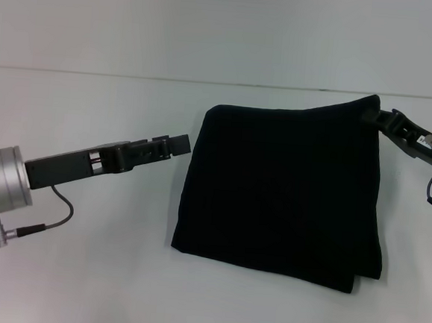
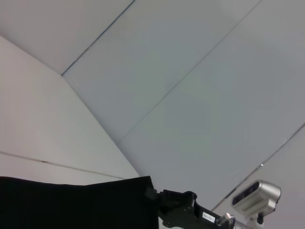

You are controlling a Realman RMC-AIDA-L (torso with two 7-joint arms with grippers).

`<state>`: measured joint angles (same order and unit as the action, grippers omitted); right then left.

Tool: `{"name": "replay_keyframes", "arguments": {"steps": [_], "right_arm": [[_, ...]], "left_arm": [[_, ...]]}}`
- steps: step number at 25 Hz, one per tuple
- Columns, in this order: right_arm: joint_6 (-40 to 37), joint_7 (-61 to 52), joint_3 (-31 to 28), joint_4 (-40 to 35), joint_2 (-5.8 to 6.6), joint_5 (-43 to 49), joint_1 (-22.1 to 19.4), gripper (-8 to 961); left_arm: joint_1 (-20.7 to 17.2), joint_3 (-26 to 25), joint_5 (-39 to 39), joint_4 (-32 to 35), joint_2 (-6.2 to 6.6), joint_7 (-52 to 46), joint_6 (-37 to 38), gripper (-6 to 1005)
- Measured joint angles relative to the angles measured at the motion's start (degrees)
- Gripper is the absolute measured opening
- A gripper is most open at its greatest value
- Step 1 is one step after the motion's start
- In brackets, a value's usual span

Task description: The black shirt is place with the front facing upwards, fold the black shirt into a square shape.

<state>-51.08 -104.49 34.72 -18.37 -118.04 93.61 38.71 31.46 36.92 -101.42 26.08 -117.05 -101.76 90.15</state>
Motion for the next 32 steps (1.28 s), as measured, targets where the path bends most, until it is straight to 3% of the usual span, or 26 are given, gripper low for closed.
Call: {"name": "replay_keyframes", "arguments": {"steps": [1,11,21,26,32], "right_arm": [[-1.0,0.0,-0.4,-0.3,0.04,-0.3,-0.2,51],[-1.6,1.0,-3.2,-2.0,0.14,-0.4,-1.7,30],[7.3,1.7,-1.9,-0.9,-0.78,0.0,-1.3,31],[7.3,2.4,-3.5,-1.5,-0.51,-0.3,-2.7,78],[3.7,4.0,-5.6,-3.2,-0.05,-0.4,-5.3,321]], "left_arm": [[0.0,0.0,0.0,0.0,0.1,0.0,0.8,888],[0.0,0.2,-0.4,-0.1,0.36,-0.5,3.7,887],[-0.1,0.6,-0.8,-0.2,0.28,-1.4,6.1,887],[0.1,0.8,-0.9,-0.2,0.25,-1.5,6.5,887],[0.9,0.8,-1.0,-0.2,0.24,-3.2,4.6,887]]}}
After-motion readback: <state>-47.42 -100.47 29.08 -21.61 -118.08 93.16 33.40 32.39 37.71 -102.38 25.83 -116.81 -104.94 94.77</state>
